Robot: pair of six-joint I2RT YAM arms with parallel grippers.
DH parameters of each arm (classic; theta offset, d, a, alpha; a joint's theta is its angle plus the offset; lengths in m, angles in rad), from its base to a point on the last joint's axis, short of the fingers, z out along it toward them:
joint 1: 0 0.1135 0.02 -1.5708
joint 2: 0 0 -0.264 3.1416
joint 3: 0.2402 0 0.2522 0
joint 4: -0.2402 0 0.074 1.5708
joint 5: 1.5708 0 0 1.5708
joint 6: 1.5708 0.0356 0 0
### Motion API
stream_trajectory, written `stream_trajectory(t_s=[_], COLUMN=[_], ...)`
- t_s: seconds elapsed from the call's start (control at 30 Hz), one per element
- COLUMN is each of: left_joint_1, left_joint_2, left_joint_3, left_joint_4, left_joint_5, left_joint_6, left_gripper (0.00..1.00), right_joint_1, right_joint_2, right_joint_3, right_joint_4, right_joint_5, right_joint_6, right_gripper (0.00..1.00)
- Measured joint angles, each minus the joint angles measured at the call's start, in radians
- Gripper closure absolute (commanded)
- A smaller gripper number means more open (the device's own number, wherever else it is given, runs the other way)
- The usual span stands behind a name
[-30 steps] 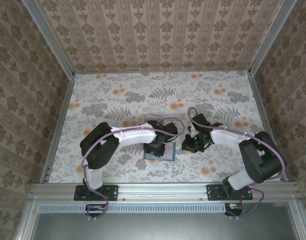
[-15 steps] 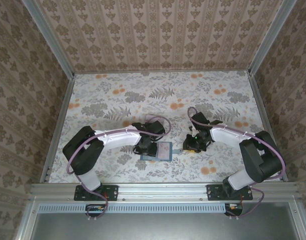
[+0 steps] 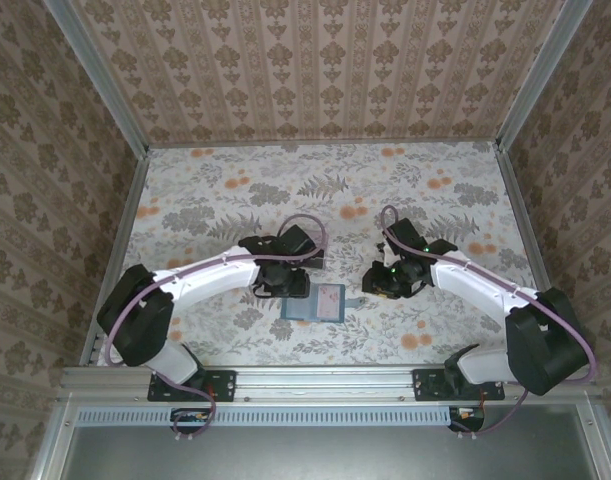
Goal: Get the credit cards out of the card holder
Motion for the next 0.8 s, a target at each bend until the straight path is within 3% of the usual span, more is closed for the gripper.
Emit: stream_trajectory(t_s=[0.4, 0.8], left_joint_1=[0.006, 0.078], left_joint_2=[0.095, 0.146], left_joint_3=[0.071, -0.057], left_joint_4=[0.12, 0.237], left_joint_5=[0.151, 0.239], left_joint_6=[0.003, 0.004], left_gripper=[0.89, 0.92], right_joint_1=[0.109, 0.15], right_joint_2=[0.111, 0.28], right_joint_3=[0.002, 0.003], right_joint_4=[0.182, 0.309], right_joint_5=[-0.079, -0.092], right_joint_6=[0.116, 0.171], right_gripper=[0.75, 0.78])
